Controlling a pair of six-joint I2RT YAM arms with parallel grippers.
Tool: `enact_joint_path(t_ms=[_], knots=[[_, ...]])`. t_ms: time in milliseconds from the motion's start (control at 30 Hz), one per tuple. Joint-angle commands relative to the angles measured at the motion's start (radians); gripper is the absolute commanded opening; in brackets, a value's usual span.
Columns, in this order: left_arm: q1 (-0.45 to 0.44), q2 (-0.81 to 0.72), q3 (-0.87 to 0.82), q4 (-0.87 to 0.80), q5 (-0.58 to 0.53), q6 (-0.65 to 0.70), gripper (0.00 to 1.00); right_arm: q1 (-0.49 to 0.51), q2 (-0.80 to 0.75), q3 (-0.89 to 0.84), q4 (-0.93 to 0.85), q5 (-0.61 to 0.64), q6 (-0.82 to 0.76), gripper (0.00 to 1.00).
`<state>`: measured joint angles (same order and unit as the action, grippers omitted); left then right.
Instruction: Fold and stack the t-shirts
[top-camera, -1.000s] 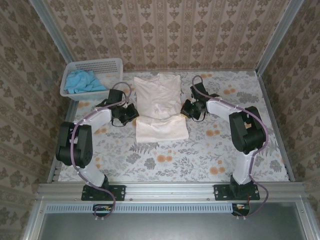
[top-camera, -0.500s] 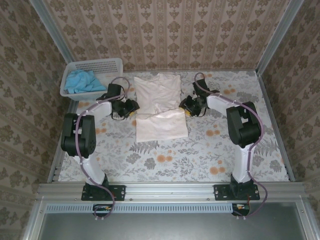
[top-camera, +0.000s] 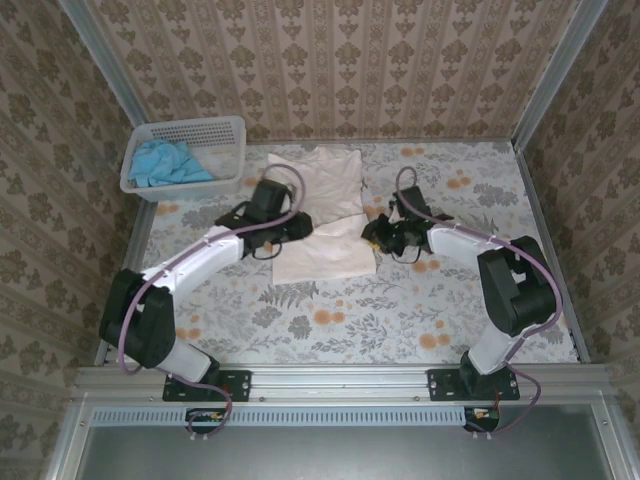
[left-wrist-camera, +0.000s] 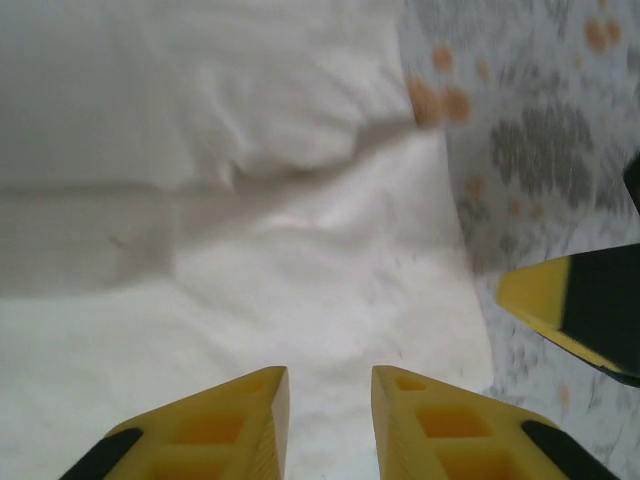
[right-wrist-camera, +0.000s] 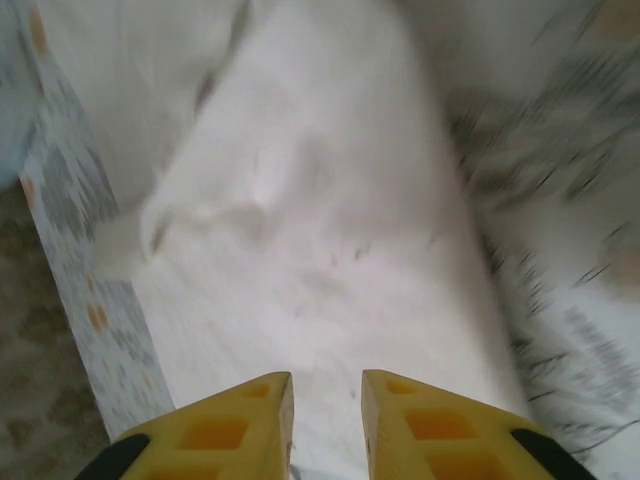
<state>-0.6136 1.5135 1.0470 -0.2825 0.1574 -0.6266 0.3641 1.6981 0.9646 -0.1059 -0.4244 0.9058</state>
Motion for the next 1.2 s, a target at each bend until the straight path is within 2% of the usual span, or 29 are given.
enact_joint_path(t_ms=[0, 300, 467, 667, 800, 867, 967, 1100, 1167], knots=[[-0.025, 0.055, -0.063, 0.006, -0.030, 0.025, 0.25, 0.062, 0.045, -0.018, 0.091, -0.022, 0.032, 0.19], [-0.076, 0.136, -0.209, 0.060, -0.018, 0.040, 0.23, 0.121, 0.081, -0.122, 0.124, 0.018, 0.051, 0.13], [-0.167, 0.116, -0.295, 0.042, -0.028, 0.040, 0.24, 0.155, 0.018, -0.267, 0.148, 0.058, 0.056, 0.11], [-0.277, 0.063, -0.424, 0.055, -0.062, -0.055, 0.24, 0.188, -0.101, -0.522, 0.264, 0.099, 0.150, 0.10], [-0.340, 0.015, -0.483, 0.039, -0.088, -0.112, 0.24, 0.249, -0.221, -0.653, 0.285, 0.150, 0.224, 0.10], [-0.359, -0.014, -0.496, 0.013, -0.091, -0.128, 0.24, 0.277, -0.289, -0.686, 0.235, 0.181, 0.245, 0.10], [-0.367, -0.085, -0.504, -0.058, -0.104, -0.136, 0.24, 0.285, -0.464, -0.712, 0.100, 0.221, 0.256, 0.15], [-0.347, -0.225, -0.482, -0.144, -0.149, -0.118, 0.33, 0.285, -0.743, -0.650, -0.129, 0.286, 0.199, 0.26], [-0.313, -0.265, -0.462, -0.135, -0.114, -0.083, 0.35, 0.278, -0.821, -0.604, -0.194, 0.324, 0.165, 0.29]])
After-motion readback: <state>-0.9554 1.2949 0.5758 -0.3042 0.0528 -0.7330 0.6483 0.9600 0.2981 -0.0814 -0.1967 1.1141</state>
